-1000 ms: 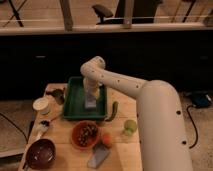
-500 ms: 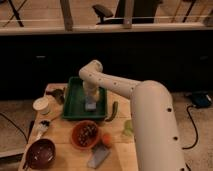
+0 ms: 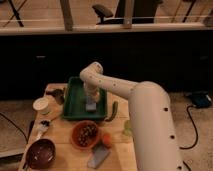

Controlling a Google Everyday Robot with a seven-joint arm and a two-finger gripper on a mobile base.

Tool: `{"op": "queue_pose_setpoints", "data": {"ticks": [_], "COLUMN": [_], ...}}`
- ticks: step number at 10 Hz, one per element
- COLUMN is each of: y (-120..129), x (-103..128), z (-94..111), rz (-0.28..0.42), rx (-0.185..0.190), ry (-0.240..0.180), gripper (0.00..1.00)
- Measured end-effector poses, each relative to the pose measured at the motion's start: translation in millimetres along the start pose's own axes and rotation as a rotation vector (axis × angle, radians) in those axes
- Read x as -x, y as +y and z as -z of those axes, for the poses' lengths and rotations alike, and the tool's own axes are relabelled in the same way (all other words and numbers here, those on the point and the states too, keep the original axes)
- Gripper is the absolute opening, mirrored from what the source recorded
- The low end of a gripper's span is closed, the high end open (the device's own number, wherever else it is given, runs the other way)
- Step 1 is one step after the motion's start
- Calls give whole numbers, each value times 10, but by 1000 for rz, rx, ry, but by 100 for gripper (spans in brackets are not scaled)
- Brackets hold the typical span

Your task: Wipe tray with sponge

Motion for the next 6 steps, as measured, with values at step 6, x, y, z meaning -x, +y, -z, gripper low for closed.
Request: {"op": "queue_pose_setpoints", "data": {"ticks": [6], "y": [-370], "x": [228], "z": [-118], "rz": [102], "rx": [5], "ry": [-40], "gripper": [0]}}
